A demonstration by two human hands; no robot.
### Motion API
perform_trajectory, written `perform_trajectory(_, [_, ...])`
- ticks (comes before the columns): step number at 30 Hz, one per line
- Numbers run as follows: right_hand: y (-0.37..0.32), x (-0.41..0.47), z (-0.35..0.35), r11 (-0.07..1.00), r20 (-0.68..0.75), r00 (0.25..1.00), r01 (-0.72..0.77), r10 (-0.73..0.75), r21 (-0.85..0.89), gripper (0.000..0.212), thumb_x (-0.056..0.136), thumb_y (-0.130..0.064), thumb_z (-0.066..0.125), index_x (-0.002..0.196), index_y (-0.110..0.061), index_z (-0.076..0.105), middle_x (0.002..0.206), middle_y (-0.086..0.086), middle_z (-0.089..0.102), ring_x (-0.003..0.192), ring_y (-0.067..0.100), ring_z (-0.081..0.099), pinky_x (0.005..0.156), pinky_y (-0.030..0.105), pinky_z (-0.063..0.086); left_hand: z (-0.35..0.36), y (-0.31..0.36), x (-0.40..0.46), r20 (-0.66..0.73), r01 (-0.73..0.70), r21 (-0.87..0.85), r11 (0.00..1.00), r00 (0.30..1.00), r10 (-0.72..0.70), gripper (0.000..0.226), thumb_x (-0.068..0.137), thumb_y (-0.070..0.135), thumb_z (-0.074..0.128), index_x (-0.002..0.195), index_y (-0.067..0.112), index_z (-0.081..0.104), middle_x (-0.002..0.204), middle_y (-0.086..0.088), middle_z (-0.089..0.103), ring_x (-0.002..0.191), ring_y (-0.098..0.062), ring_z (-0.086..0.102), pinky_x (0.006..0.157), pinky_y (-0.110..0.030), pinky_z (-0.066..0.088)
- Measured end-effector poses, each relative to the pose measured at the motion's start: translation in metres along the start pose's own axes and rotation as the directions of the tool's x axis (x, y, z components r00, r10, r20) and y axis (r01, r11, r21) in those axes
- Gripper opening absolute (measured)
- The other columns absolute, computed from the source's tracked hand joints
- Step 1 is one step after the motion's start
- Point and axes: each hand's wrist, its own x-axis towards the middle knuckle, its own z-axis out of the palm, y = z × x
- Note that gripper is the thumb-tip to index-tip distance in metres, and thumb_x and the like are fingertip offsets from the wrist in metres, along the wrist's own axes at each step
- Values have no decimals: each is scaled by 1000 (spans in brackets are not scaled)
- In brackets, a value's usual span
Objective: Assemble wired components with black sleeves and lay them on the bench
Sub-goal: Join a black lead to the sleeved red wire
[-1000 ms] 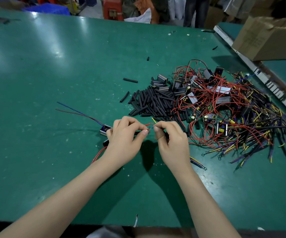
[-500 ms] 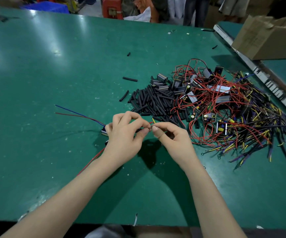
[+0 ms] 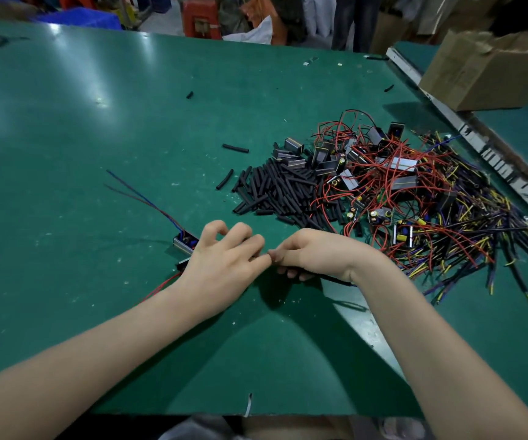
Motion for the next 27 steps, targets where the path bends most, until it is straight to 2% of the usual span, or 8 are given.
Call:
perform_trajectory(3, [2, 0, 4, 998, -24, 999, 33, -32, 45, 19, 96, -31, 54, 83, -20, 62, 76, -7, 60, 64, 2, 53, 55, 12, 44, 0, -2, -1, 23, 83, -19, 996, 996, -82, 30, 72, 7, 42, 76, 23, 67, 77, 8, 62, 90, -18, 41, 77, -37, 25])
perform_trajectory(6, [3, 2, 10, 995, -64, 996, 68, -63, 72, 12, 94, -27, 59, 90, -17, 64, 70, -8, 57, 60, 1, 51, 53, 11, 41, -1, 0, -1, 33, 169, -42, 985, 985, -168, 30, 69, 8, 43, 75, 23, 68, 78, 8, 63, 89, -18, 39, 75, -37, 24])
perform_trajectory(12, [4, 4, 12, 992, -121, 992, 53, -40, 112, 15, 93, -27, 61, 80, -21, 64, 66, -11, 61, 60, 3, 53, 53, 16, 40, -1, 2, -2, 4, 208, -9, 978, 978, -208, 32, 72, 7, 38, 73, 22, 67, 77, 9, 63, 90, -18, 39, 75, -37, 24])
perform_trajectory(16, [5, 5, 13, 983, -168, 980, 130, -108, 128, 12, 90, -24, 66, 83, -14, 65, 70, -3, 59, 63, 7, 47, 58, 17, 38, -1, 2, 0, 40, 280, -101, 955, 960, -277, 18, 68, 5, 63, 72, 22, 67, 78, 9, 63, 89, -19, 39, 74, -37, 22])
perform_trajectory(19, [6, 7, 18, 976, -252, 946, 216, -202, 29, 5, 90, -18, 65, 86, -16, 63, 72, -4, 57, 65, 8, 47, 63, 21, 40, -2, 1, 4, 161, 426, -263, 866, 904, -396, 10, 75, 16, 74, 72, 24, 69, 78, 11, 62, 88, -21, 44, 71, -34, 18])
perform_trajectory(22, [6, 7, 19, 925, -377, 859, 248, -347, -287, 4, 89, -19, 66, 87, -20, 62, 80, -9, 57, 78, 11, 53, 72, 28, 40, 0, -2, 10, 307, 549, -322, 772, 831, -463, 6, 85, 27, 66, 81, 30, 69, 83, 18, 57, 93, -18, 43, 69, -31, 11])
perform_trajectory(24, [6, 4, 23, 788, -417, 730, 268, -542, -555, 5, 88, -19, 66, 90, -15, 66, 88, -3, 60, 87, 20, 57, 73, 36, 45, 2, -7, 15, 406, 602, -334, 725, 786, -466, 9, 88, 31, 60, 88, 35, 67, 87, 20, 51, 96, -13, 37, 68, -30, 9])
perform_trajectory(27, [8, 1, 25, 529, -341, 513, 280, -788, -801, 11, 90, -18, 61, 87, -10, 68, 84, 5, 64, 76, 29, 61, 58, 40, 50, -1, -18, 23, 512, 627, -340, 700, 748, -421, 12, 89, 32, 56, 92, 39, 66, 91, 19, 52, 94, -10, 31, 70, -31, 10])
